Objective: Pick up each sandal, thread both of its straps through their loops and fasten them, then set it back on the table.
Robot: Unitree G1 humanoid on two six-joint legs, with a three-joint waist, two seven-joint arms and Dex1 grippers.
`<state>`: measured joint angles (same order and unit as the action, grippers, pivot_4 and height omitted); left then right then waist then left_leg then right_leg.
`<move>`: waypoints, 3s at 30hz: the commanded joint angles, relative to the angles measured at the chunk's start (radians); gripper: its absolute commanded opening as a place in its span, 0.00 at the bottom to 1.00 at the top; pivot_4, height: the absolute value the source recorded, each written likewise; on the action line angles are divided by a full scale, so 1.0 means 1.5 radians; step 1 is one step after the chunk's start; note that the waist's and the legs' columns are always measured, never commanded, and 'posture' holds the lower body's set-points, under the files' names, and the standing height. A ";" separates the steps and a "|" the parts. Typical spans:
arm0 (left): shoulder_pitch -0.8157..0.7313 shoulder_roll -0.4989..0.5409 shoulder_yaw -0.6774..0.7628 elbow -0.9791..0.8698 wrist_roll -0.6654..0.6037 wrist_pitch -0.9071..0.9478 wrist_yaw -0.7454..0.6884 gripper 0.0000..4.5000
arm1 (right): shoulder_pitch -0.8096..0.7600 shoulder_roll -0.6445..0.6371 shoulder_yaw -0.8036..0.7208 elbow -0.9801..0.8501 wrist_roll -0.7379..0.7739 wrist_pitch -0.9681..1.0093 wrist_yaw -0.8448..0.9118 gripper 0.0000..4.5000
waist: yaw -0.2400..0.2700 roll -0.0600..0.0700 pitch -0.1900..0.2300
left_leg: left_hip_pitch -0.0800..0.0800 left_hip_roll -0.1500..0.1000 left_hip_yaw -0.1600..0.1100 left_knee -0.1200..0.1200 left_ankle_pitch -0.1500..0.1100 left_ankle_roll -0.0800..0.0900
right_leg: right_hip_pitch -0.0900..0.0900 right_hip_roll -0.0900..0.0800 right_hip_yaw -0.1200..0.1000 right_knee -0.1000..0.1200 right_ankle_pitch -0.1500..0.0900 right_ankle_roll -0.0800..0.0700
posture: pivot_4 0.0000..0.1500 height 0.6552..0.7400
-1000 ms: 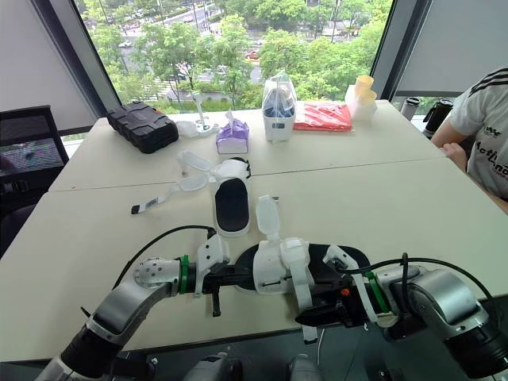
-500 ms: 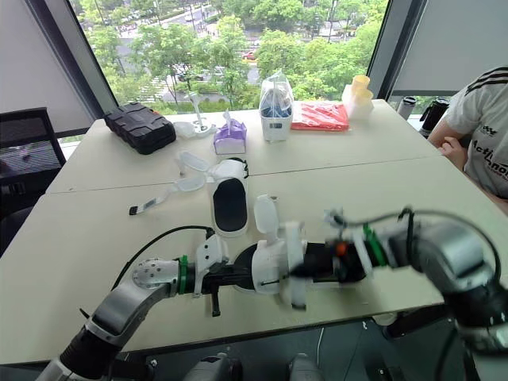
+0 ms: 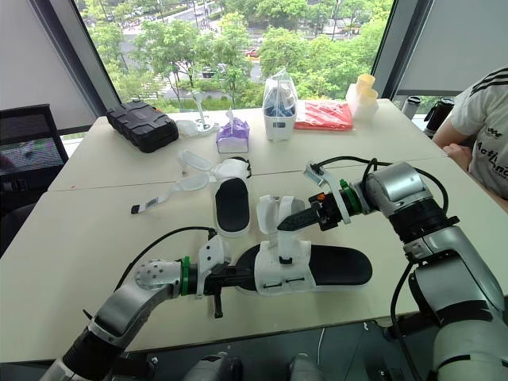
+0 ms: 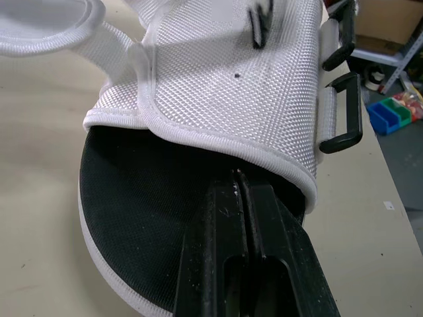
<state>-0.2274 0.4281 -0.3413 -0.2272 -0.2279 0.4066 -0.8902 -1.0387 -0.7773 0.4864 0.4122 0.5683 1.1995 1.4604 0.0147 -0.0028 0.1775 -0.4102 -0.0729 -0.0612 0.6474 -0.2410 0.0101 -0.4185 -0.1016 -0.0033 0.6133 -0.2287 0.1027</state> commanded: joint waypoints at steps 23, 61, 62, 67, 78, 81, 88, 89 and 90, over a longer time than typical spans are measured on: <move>0.002 0.005 -0.017 -0.004 0.007 0.024 0.007 0.00 | 0.006 -0.051 -0.122 -0.173 0.019 0.085 0.000 0.02 | 0.000 0.000 0.000 | 0.000 0.000 0.000 0.000 0.000 0.000 | -0.001 0.000 0.000 0.000 0.000 0.000 | 1.00 1.00; -0.003 0.004 -0.018 -0.003 0.007 0.024 0.008 0.00 | 0.132 -0.058 -0.089 -0.258 -0.044 -0.044 -0.062 0.02 | -0.001 0.000 0.000 | 0.000 0.000 0.000 0.000 0.000 0.000 | -0.001 0.000 0.000 0.000 0.001 0.001 | 1.00 1.00; -0.003 0.004 -0.018 -0.003 0.007 0.024 0.008 0.00 | 0.132 -0.057 -0.094 -0.261 -0.042 -0.042 -0.064 0.02 | -0.001 0.000 0.000 | 0.000 0.000 0.000 0.000 0.000 0.000 | -0.001 0.000 0.000 0.000 0.001 0.001 | 1.00 1.00; -0.003 0.005 -0.019 -0.003 0.007 0.023 0.007 0.00 | 0.129 -0.066 -0.113 -0.290 -0.028 -0.030 -0.068 0.02 | -0.001 0.000 0.000 | 0.000 0.000 0.000 0.000 0.000 0.000 | -0.001 0.000 0.000 0.000 0.000 0.001 | 1.00 1.00; -0.007 0.003 -0.017 0.005 0.007 0.020 0.007 0.00 | 0.195 -0.111 -0.111 -0.399 -0.010 -0.055 -0.064 0.02 | -0.001 0.000 0.000 | 0.000 0.000 0.000 0.000 0.000 0.000 | -0.001 0.000 0.000 0.000 0.000 0.000 | 1.00 1.00; -0.008 0.002 -0.018 0.007 0.007 0.020 0.008 0.00 | 0.231 -0.120 -0.105 -0.429 -0.018 -0.072 -0.070 0.02 | 0.000 0.000 0.000 | 0.000 0.000 0.000 0.000 0.000 0.000 | -0.001 0.000 0.000 0.000 0.000 0.001 | 1.00 1.00; -0.009 0.000 -0.018 0.009 0.007 0.020 0.009 0.00 | 0.265 -0.125 -0.117 -0.454 -0.021 -0.091 -0.091 0.07 | -0.001 0.000 0.000 | 0.000 0.000 0.000 0.000 0.000 0.000 | -0.001 0.000 0.000 0.000 0.000 0.000 | 1.00 1.00; -0.009 0.000 -0.018 0.009 0.007 0.020 0.009 0.00 | 0.267 -0.128 -0.119 -0.457 -0.020 -0.095 -0.090 0.14 | 0.000 0.000 0.000 | 0.000 0.000 0.000 0.000 0.000 0.000 | -0.001 0.000 0.000 0.000 0.000 0.000 | 1.00 1.00; -0.009 0.000 -0.018 0.009 0.007 0.020 0.009 0.00 | 0.268 -0.131 -0.123 -0.460 -0.017 -0.096 -0.088 0.20 | 0.000 0.000 0.000 | 0.000 0.000 0.000 0.000 0.000 0.000 | -0.001 0.000 0.000 0.000 0.000 0.000 | 1.00 1.00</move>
<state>-0.2476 0.4238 -0.3537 -0.2298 -0.2280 0.4259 -0.8753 -0.6349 -0.9551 0.3363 -0.2546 0.5421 1.0653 1.3312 0.0144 -0.0026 0.1777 -0.4107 -0.0725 -0.0607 0.6476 -0.2410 0.0101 -0.4196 -0.1009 -0.0030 0.6135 -0.2287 0.1030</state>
